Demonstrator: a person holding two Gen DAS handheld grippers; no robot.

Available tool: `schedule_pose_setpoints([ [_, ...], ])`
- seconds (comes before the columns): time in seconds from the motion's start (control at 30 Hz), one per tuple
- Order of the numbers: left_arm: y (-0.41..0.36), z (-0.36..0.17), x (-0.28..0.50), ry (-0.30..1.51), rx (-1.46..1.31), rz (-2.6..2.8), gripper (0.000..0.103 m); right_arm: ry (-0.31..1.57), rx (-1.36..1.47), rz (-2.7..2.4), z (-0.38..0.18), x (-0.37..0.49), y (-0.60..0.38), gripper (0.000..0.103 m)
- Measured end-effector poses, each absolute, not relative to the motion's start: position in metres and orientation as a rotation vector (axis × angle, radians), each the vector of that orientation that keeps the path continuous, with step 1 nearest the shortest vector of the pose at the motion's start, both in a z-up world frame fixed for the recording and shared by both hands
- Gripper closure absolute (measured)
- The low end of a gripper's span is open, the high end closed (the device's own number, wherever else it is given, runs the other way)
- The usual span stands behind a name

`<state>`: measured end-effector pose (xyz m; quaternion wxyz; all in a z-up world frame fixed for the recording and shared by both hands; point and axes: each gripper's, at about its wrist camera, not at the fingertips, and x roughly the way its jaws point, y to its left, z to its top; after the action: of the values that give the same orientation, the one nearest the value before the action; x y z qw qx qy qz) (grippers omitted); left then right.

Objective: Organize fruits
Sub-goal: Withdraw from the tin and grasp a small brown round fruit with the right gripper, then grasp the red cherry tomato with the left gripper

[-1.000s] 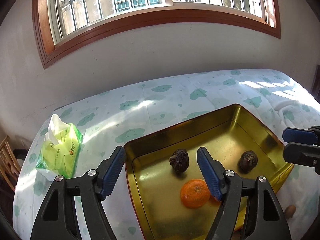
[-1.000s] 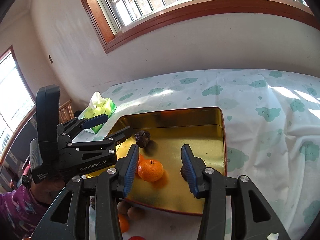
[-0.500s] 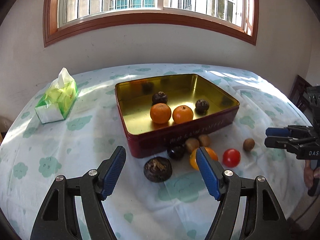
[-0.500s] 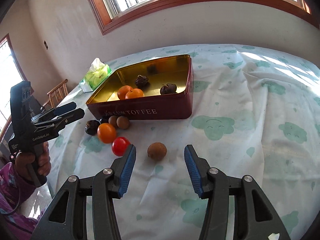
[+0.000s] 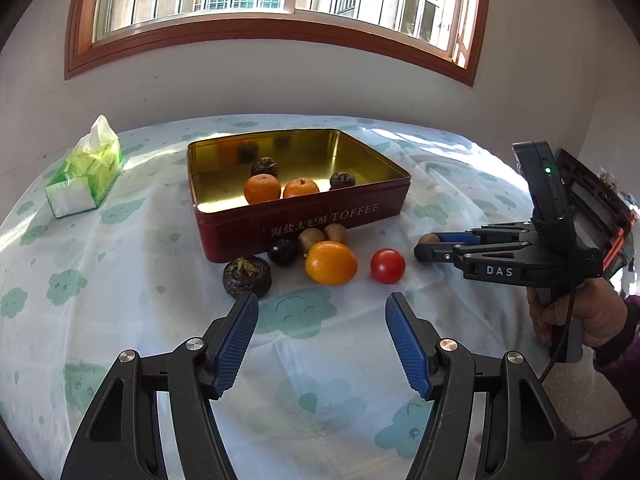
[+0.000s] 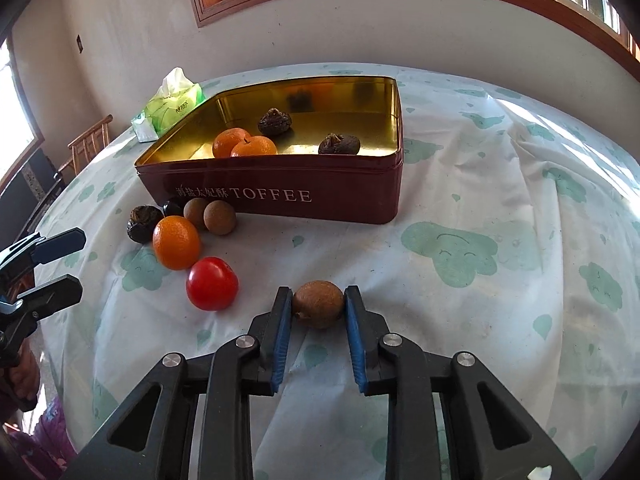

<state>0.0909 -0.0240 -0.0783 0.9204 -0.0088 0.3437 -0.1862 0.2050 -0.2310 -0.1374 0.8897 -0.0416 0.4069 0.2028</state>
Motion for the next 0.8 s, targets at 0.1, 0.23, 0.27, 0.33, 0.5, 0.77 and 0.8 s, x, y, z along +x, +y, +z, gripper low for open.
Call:
schedule_pose_setpoints([
  [0.1, -0.050, -0.066, 0.097, 0.664, 0.069, -0.499, 0.041, 0.852, 0.064, 0.411, -0.139, 0.212, -0.258, 0.080],
  [0.23, -0.079, -0.060, 0.118, 0.671, 0.170, -0.644, 0.053, 0.852, 0.148, 0.412, -0.140, 0.214, -0.273, 0.080],
  [0.27, -0.085, -0.059, 0.123, 0.667, 0.209, -0.671, 0.054, 0.852, 0.137, 0.408, -0.140, 0.213, -0.271, 0.079],
  [0.33, -0.096, -0.060, 0.135, 0.684, 0.282, -0.720, 0.055, 0.854, 0.158, 0.417, -0.141, 0.214, -0.275, 0.079],
  [0.5, -0.107, -0.076, 0.163, 0.787, 0.421, -0.803, 0.066, 0.855, 0.201, 0.432, -0.141, 0.215, -0.280, 0.080],
  [0.77, -0.108, -0.097, 0.182, 0.857, 0.457, -0.845, 0.066, 0.857, 0.230, 0.442, -0.142, 0.216, -0.282, 0.080],
  [0.8, -0.110, -0.099, 0.181, 0.863, 0.456, -0.855, 0.066, 0.857, 0.231, 0.442, -0.142, 0.217, -0.282, 0.080],
])
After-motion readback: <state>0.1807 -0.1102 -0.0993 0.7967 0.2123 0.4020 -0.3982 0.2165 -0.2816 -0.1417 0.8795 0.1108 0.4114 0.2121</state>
